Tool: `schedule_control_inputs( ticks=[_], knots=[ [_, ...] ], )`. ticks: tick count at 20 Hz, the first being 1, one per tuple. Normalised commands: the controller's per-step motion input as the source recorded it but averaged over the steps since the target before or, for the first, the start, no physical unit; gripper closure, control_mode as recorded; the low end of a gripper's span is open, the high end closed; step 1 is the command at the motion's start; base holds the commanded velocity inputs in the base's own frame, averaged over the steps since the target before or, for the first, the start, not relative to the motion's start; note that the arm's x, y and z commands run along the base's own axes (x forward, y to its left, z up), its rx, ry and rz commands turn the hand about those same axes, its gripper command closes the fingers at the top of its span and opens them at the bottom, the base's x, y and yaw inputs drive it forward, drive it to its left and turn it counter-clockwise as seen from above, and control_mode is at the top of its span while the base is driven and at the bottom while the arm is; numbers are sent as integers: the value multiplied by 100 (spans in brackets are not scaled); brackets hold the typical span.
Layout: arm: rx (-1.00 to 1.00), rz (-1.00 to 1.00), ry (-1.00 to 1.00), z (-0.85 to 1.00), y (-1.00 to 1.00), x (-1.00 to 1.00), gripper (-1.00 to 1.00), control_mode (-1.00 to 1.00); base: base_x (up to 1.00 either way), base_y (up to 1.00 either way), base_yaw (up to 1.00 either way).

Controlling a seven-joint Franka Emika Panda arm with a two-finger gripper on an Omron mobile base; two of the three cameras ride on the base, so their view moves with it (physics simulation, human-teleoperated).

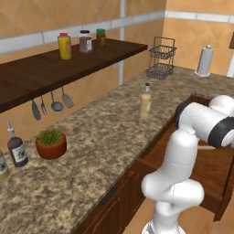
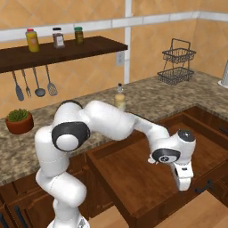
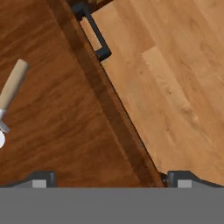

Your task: Pick the pizza cutter from the drawer and place it on the counter.

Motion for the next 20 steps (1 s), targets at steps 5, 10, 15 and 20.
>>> schedule_control_inputs(
  ticks=[5, 10, 15, 20],
  knots=[
    [24, -11, 17, 57, -8, 71, -100, -100, 0, 0, 0],
    [15, 0, -12, -24, -5, 45, -100, -100, 0, 0, 0],
    [-4, 0, -3, -40, -20, 32, -100, -100, 0, 0, 0],
    [0, -16, 1, -49, -4, 72, -100, -100, 0, 0, 0]
  ],
)
